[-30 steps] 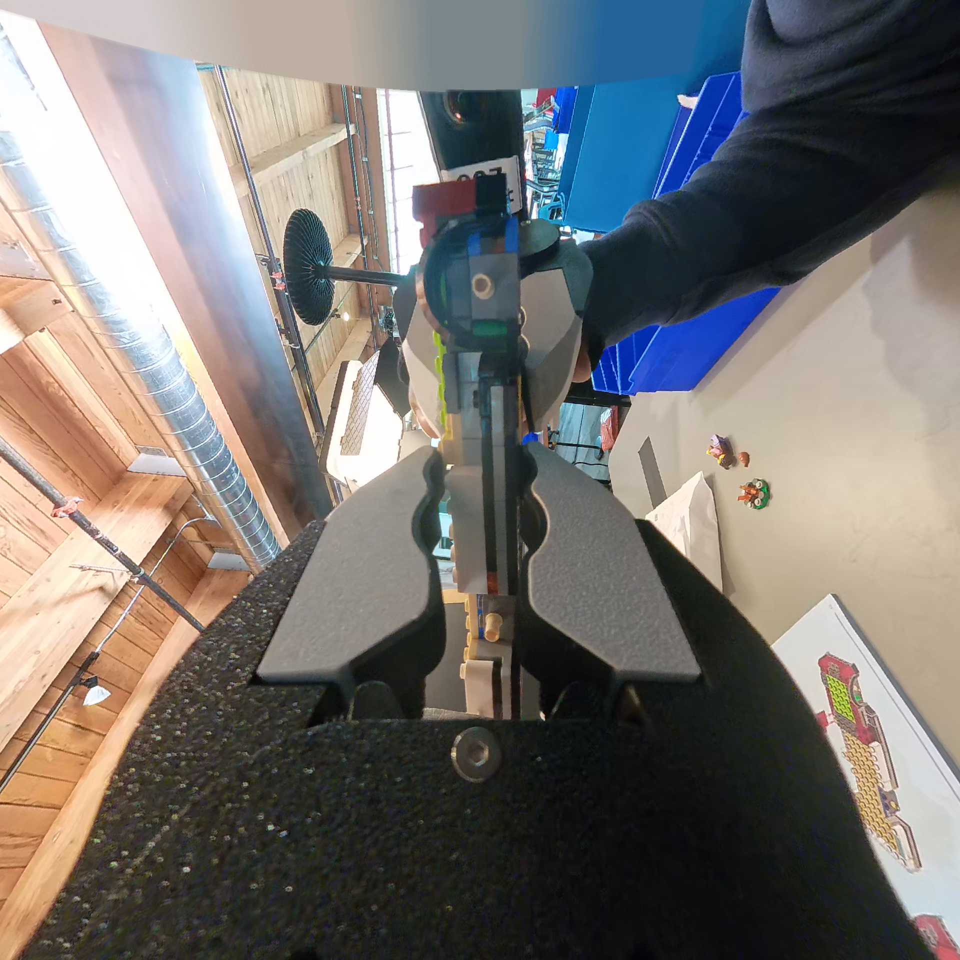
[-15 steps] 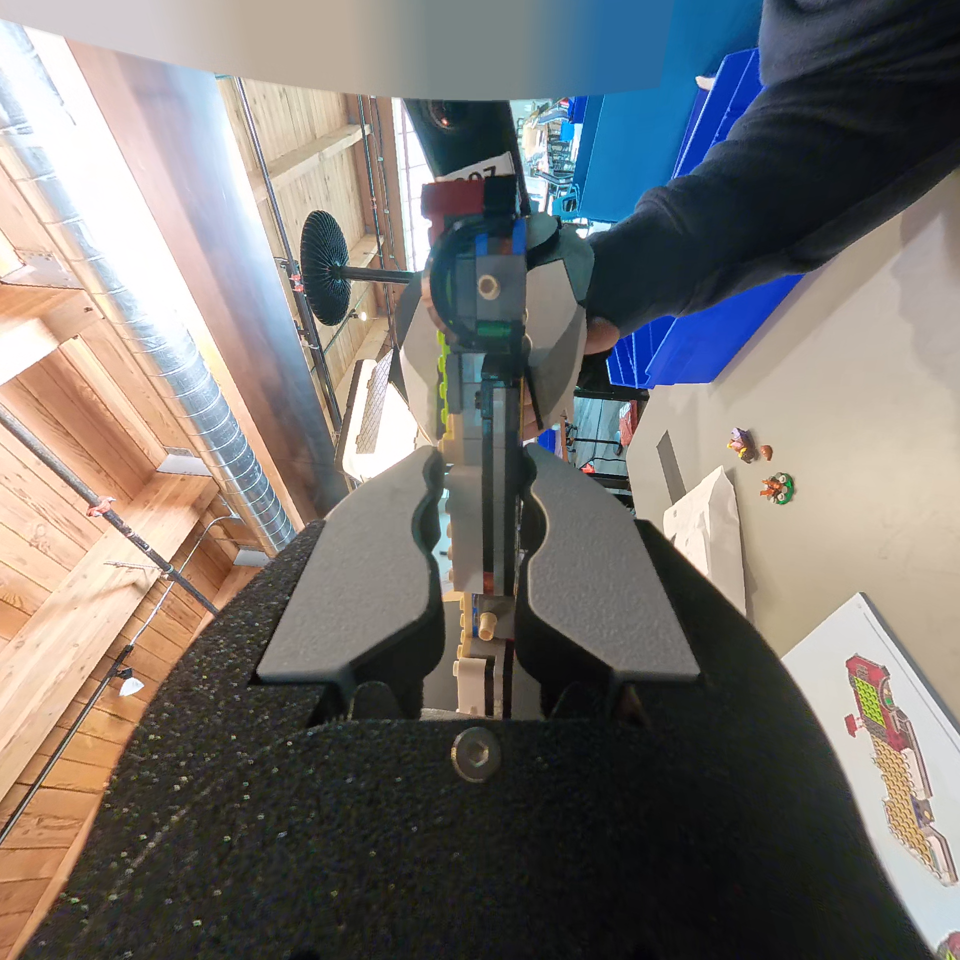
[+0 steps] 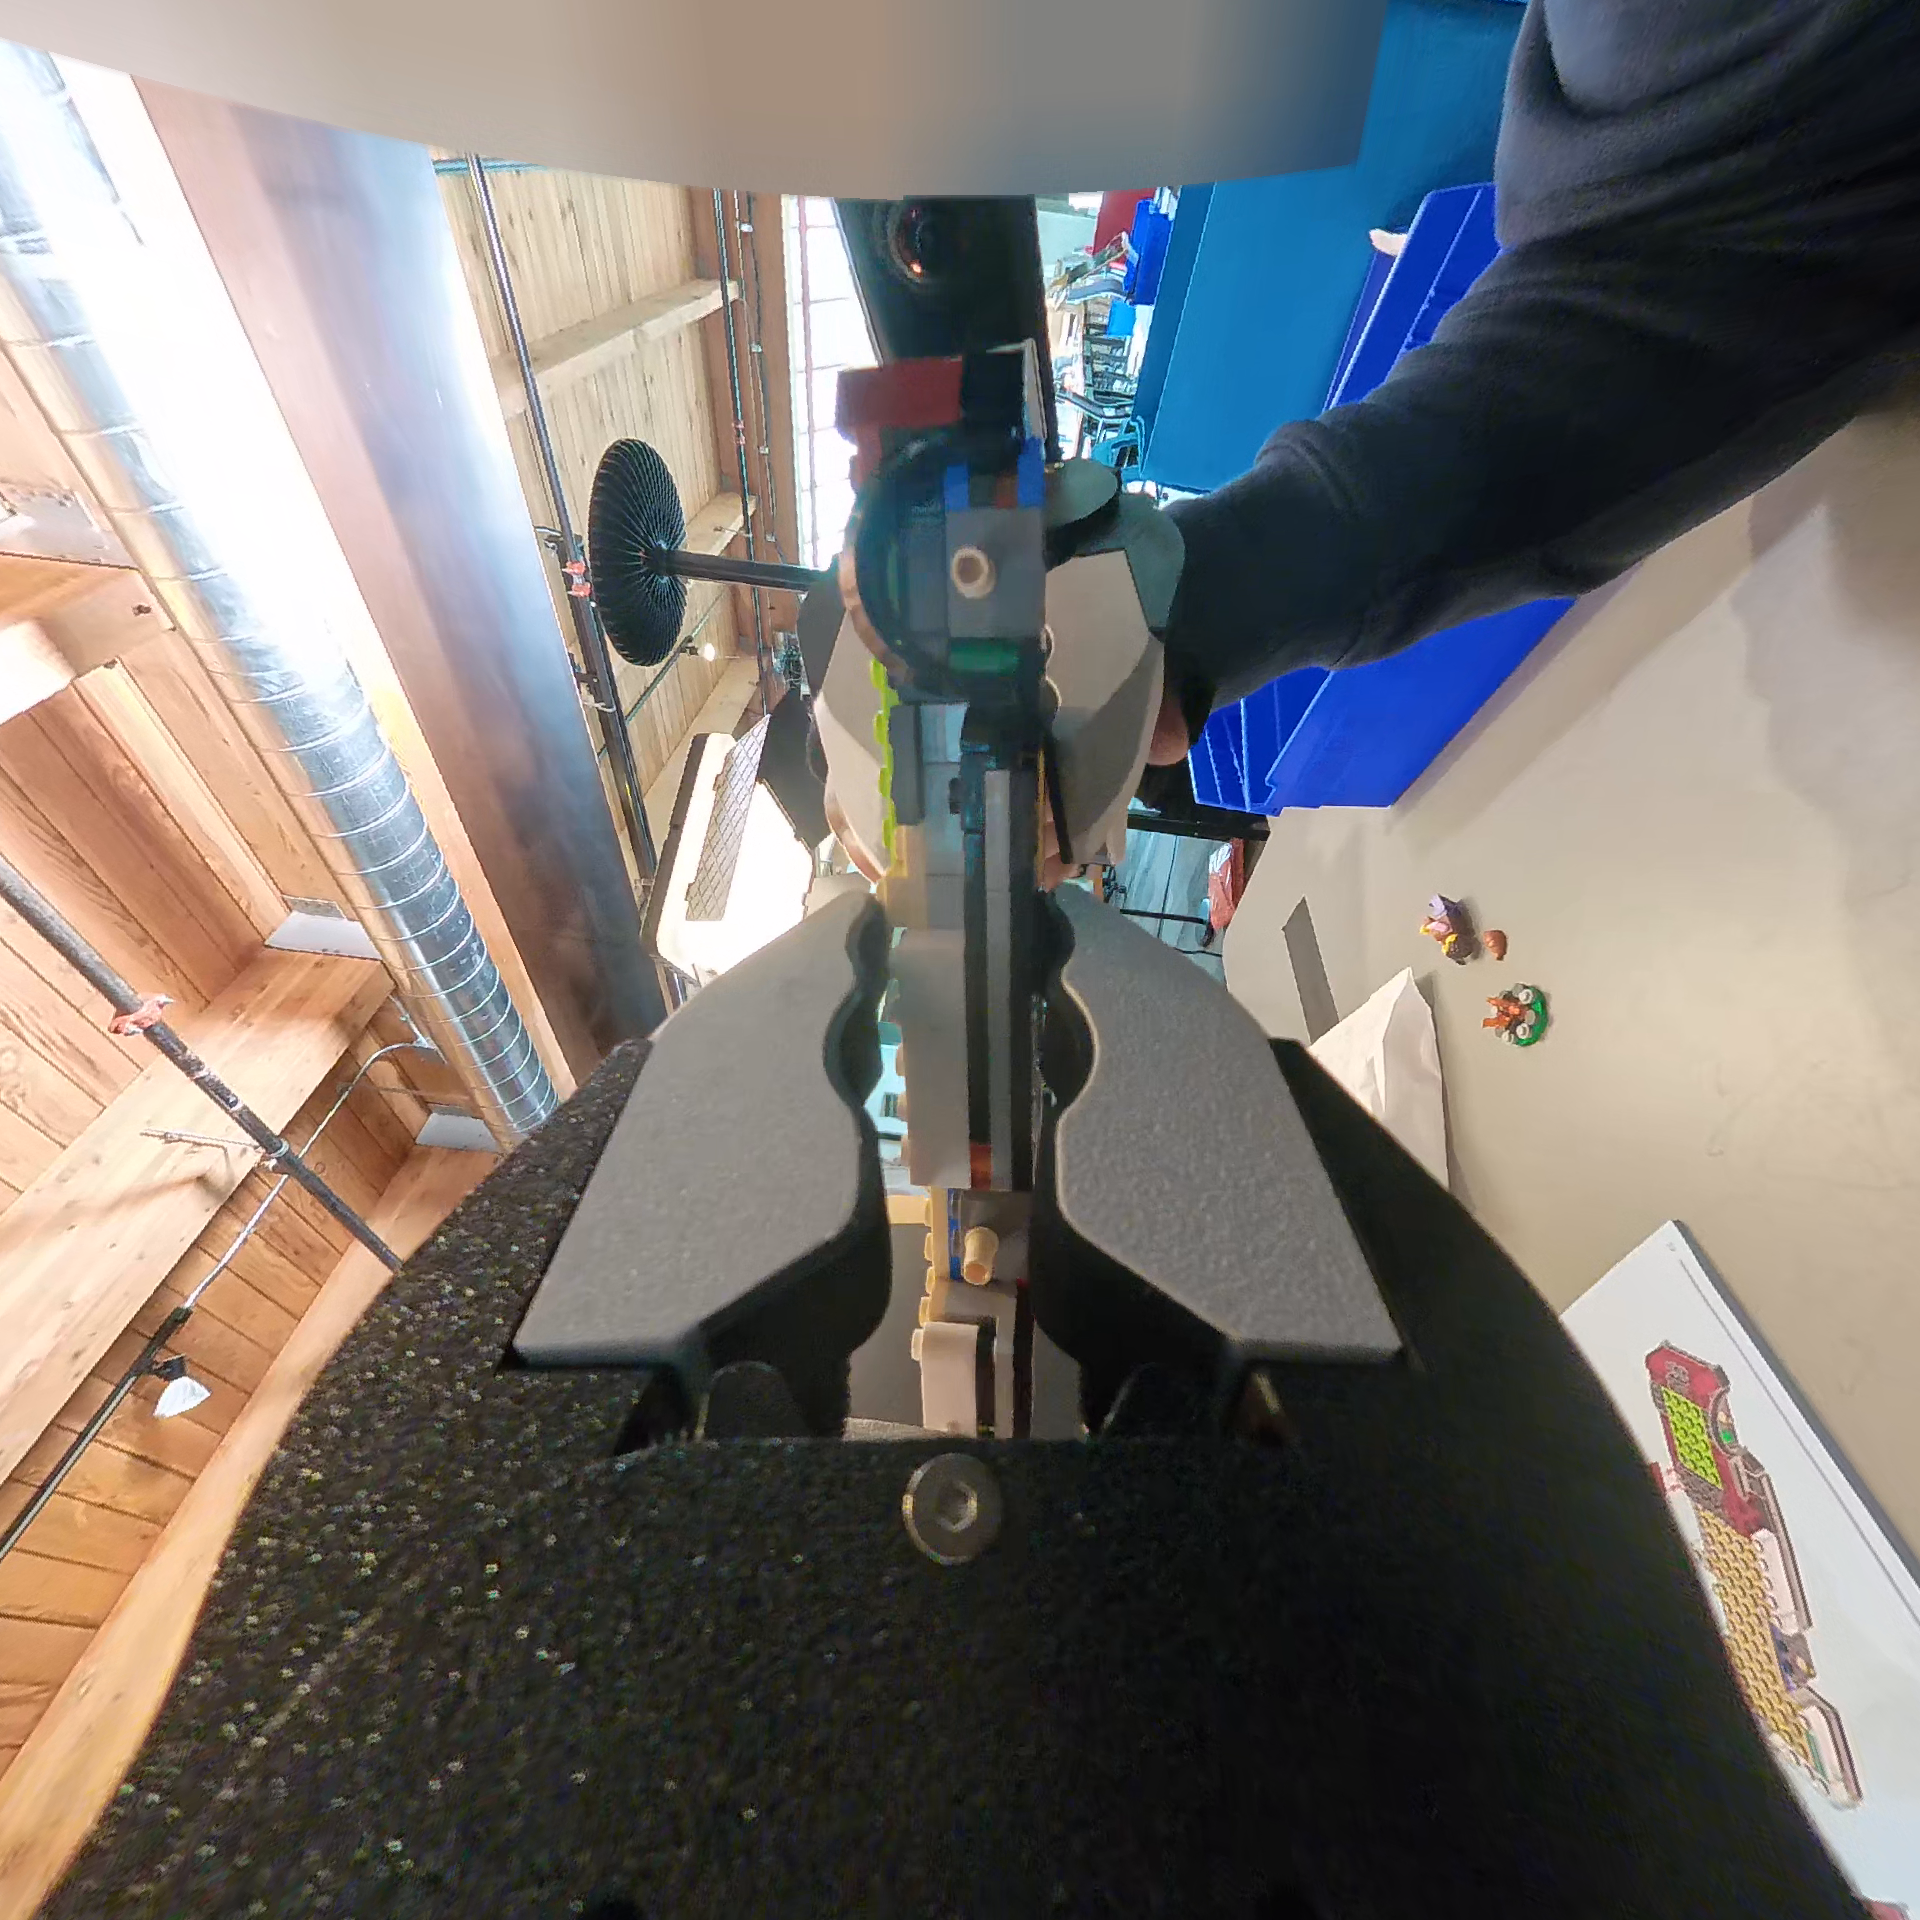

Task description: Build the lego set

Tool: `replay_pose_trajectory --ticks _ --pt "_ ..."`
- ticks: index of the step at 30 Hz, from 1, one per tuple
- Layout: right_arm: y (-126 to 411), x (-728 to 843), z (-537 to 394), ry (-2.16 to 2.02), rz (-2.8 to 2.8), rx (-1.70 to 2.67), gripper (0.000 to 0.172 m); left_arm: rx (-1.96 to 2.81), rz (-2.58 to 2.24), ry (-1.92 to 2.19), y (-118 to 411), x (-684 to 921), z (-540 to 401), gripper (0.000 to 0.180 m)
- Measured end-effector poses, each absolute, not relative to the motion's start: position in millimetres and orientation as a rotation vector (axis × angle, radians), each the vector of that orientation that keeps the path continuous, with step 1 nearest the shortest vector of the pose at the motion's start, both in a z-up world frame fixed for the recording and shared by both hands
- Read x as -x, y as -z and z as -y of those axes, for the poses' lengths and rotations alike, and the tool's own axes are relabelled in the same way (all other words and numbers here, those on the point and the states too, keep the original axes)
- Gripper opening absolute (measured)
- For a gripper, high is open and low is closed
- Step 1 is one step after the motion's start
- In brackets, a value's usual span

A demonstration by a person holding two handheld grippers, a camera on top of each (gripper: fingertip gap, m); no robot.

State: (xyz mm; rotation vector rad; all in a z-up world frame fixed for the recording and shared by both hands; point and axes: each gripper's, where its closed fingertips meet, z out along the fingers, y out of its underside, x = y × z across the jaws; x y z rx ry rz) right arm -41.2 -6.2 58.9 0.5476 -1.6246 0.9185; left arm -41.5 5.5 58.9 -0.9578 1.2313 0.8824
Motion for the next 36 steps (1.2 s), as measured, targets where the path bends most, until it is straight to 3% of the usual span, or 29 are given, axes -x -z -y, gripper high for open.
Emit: replay_pose_trajectory --ticks 13,23,36 --pt "-55 42 5 -0.878 1.635 -0.564 0.027 0.968 -1.248 -0.879 -56 41 -6 0.027" --pt "-48 41 11 -0.913 1.667 -0.543 0.037 0.972 -1.272 -0.906 -52 42 -7 0.027" --pt "-42 41 7 -0.867 1.678 -0.585 0.03 0.975 -1.291 -0.875 -45 38 -9 0.027"
